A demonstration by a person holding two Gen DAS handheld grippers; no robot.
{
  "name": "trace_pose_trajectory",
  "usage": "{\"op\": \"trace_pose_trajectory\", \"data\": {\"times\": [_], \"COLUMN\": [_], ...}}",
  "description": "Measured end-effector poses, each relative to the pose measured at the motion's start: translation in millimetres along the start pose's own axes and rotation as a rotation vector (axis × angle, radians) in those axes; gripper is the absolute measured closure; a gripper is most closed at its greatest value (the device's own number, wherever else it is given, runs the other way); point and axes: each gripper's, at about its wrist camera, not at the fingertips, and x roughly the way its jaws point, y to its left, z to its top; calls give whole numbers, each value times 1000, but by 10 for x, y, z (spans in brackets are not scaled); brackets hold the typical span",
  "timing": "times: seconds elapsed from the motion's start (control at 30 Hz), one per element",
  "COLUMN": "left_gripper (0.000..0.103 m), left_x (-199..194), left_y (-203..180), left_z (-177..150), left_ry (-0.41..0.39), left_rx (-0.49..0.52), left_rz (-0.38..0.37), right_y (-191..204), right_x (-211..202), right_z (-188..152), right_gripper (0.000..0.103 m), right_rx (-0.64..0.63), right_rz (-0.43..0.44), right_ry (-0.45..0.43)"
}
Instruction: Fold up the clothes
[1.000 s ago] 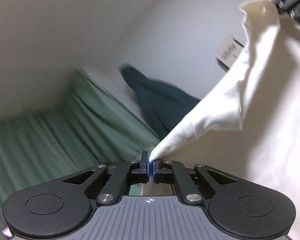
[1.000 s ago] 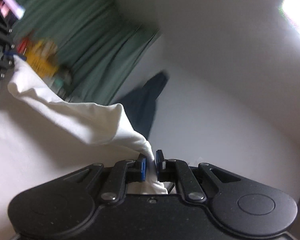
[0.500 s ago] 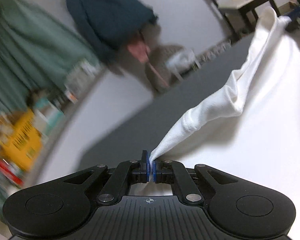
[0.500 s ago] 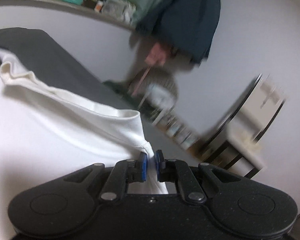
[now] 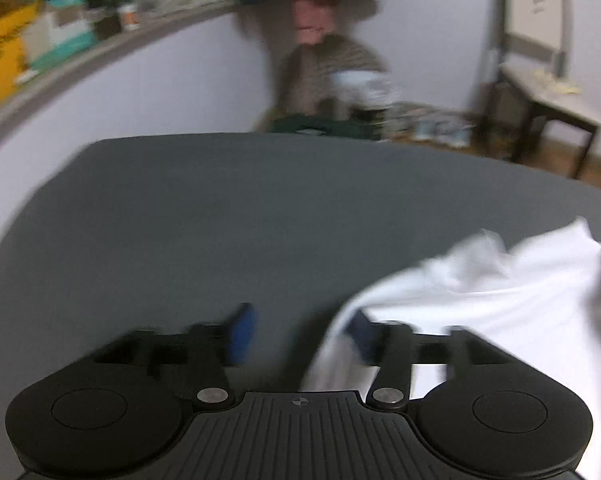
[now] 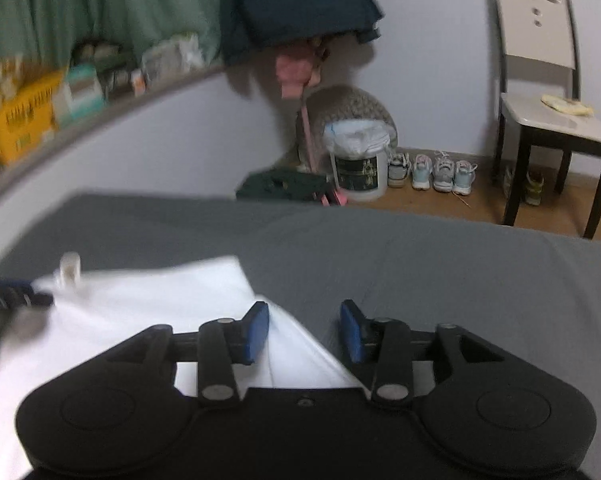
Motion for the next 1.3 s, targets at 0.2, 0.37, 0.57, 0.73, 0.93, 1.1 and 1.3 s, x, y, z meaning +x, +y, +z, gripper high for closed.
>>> {"op": "trace_pose_trajectory", "data": {"times": [0.2, 0.37, 0.57, 0.73, 0.93, 1.1, 1.3], "left_gripper": [32, 32, 32, 32, 32, 32, 32], "left_x": [-9, -487, -1590, -2314, -2642, -2613, -2523], "left_y": [496, 564, 301, -136, -564, -460, -457], "left_z": [-222, -568, -1833, -2861, -3537, -3303, -3188], "left_ry": [174, 54, -110, -159, -178, -179, -217], "left_rx": [-392, -241, -52, -28, 27, 46, 67], "left_rz": [-24, 74, -126, -241, -149, -148, -169], "right_y": [-400, -813, -1384, -1666, -1575, -1405, -1467], "right_x": [-311, -1047, -2411, -3148, -3094, -3002, -3053], "right_z": [80, -415, -1397, -1916, -2090, -2118, -1891], "right_gripper": [42, 38, 42, 55, 65, 100, 100], "right_rx": [86, 31, 28, 118, 71, 27, -3], "right_rz": [21, -32, -194, -202, -195, -210, -355], "right_ry": [57, 103, 167, 209, 268, 247, 190]}}
